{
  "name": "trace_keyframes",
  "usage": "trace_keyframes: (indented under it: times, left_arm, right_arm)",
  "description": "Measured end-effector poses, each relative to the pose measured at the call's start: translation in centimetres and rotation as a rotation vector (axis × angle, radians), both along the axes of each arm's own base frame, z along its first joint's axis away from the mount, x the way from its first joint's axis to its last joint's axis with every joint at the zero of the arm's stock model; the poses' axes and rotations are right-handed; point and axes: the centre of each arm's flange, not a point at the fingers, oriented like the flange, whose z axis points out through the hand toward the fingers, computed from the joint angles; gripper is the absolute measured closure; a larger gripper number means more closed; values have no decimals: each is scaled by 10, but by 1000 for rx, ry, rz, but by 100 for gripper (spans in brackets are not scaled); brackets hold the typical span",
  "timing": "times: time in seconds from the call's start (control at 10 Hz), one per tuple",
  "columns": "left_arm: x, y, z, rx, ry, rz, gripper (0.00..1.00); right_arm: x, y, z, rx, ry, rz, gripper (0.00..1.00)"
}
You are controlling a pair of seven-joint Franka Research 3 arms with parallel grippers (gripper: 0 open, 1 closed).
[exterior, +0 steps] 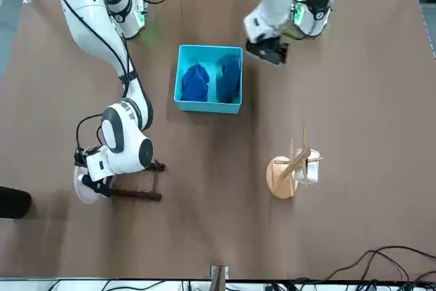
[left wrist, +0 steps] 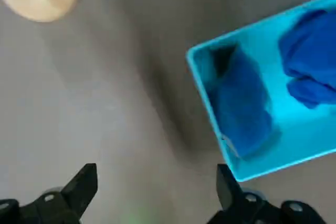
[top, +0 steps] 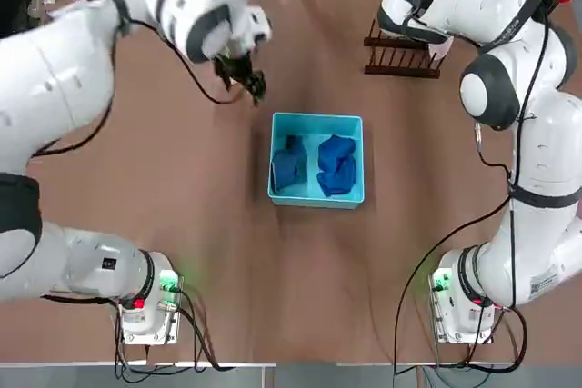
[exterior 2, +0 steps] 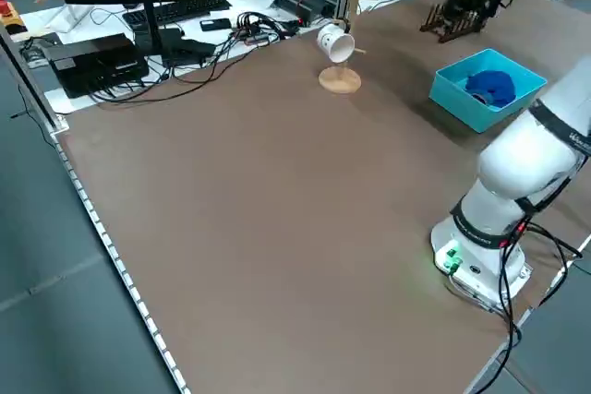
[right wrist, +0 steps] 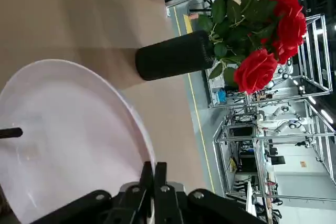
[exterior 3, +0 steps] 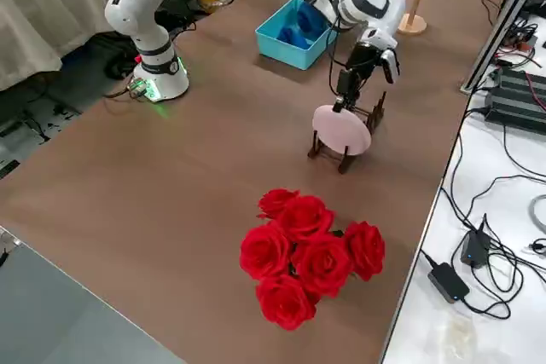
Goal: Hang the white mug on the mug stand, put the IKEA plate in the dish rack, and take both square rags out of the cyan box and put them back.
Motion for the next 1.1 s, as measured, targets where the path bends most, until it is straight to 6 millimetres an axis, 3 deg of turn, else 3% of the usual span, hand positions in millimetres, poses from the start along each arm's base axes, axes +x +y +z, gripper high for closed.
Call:
trace_keyframes:
  times: [0.2,0.5,0.9,1.0,1.1]
  left_arm:
    - [-12,-35,-45,8,-5,-9,0]
    - [-45,-89,-121,-17,20,-77,0]
    - [-77,-132,-207,28,50,-200,2]
    - [-81,-134,-224,53,41,-215,3]
    - [-82,-135,-237,75,31,-219,10]
  right_arm:
    - [0,1,-9,5,-10,5,94]
    - [-3,1,-18,7,-10,8,90]
    - [-2,-2,-18,8,-14,5,79]
    - [-2,-3,-18,7,-15,3,64]
    - [-2,-4,-18,7,-15,2,47]
